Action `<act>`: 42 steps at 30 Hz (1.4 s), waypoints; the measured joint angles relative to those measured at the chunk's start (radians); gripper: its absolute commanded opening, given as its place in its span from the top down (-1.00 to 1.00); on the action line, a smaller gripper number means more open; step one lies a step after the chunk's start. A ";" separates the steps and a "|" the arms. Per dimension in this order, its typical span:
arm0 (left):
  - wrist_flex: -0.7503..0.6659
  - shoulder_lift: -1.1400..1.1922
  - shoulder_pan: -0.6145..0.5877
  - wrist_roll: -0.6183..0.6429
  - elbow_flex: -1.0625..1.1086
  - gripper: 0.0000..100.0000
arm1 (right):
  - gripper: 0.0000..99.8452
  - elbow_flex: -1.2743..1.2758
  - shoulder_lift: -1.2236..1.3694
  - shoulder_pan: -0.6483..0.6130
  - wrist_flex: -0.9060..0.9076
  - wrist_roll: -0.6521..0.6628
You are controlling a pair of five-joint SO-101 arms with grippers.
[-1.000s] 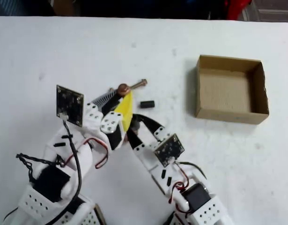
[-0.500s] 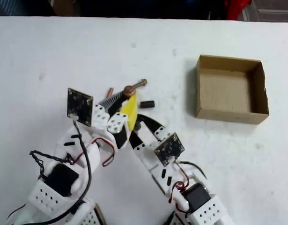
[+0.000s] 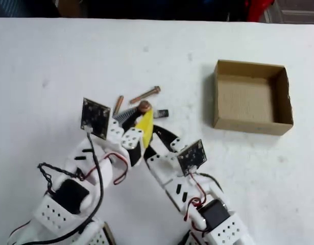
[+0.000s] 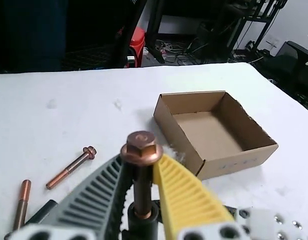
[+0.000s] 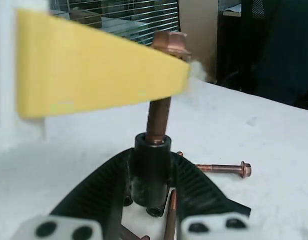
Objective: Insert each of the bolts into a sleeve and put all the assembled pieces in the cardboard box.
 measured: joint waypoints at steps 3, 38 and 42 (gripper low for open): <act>0.000 0.000 0.005 0.000 0.015 0.95 | 0.97 -0.003 0.002 0.000 0.000 0.000; 0.000 0.000 -0.074 0.048 0.071 0.44 | 0.97 -0.003 0.000 0.064 0.002 0.000; 0.000 0.000 -0.077 0.044 0.071 0.44 | 0.97 -0.003 0.002 0.064 0.002 0.000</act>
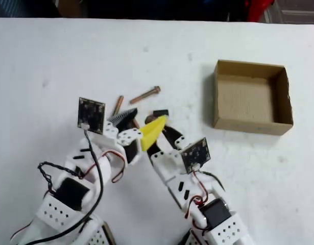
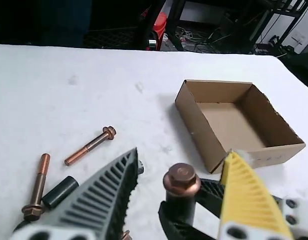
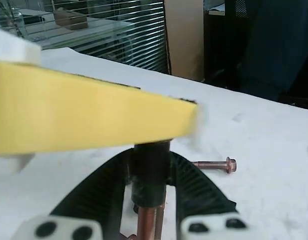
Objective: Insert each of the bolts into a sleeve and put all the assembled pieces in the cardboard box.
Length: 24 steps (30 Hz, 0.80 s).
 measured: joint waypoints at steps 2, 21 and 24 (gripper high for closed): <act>0.000 0.000 0.000 -0.003 0.000 0.44 | 0.97 0.000 0.000 0.000 0.000 0.000; 0.572 -0.012 -0.296 -0.005 -0.483 0.64 | 0.97 0.003 0.000 0.127 0.000 0.000; 0.661 -0.034 -0.324 -0.005 -0.554 0.84 | 0.97 0.003 0.000 0.135 0.000 0.000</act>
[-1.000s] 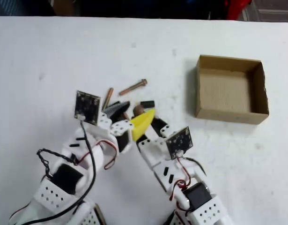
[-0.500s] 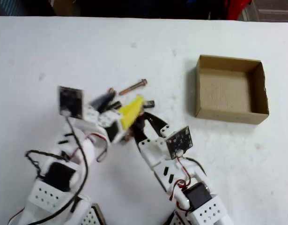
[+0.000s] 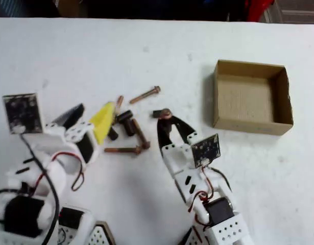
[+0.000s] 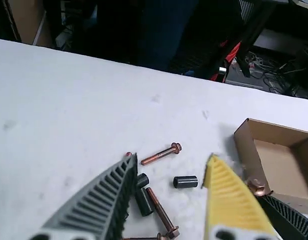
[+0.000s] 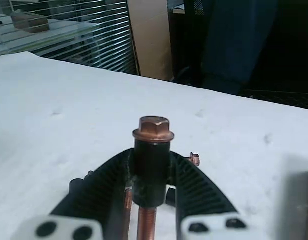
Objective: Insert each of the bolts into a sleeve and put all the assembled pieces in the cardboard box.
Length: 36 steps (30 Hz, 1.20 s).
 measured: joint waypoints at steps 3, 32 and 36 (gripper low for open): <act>0.052 -0.018 -0.029 0.000 -0.043 0.96 | 0.97 0.000 0.000 0.005 0.000 0.000; 0.121 -0.508 -0.215 -0.181 0.376 0.95 | 0.97 -0.497 -0.002 0.284 0.644 0.149; 0.121 -0.508 -0.215 -0.181 0.446 0.95 | 0.97 -0.654 0.068 0.342 0.717 0.152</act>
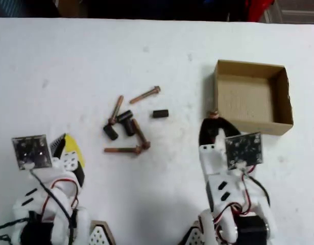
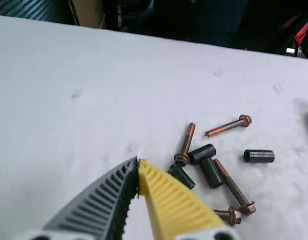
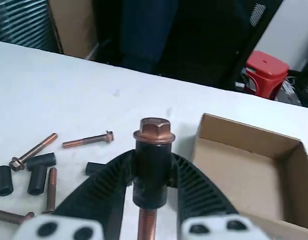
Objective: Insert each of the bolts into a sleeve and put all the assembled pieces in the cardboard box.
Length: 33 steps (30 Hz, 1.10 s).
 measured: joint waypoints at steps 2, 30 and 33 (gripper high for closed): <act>0.000 0.000 0.000 0.000 0.051 0.95 | 0.97 -0.078 0.077 0.031 0.020 0.000; -0.069 0.003 0.000 -0.176 0.531 0.95 | 0.97 -0.494 1.399 0.298 -0.423 0.117; -0.069 0.002 0.000 -0.176 0.531 0.95 | 0.97 -0.585 1.530 0.307 -0.427 0.117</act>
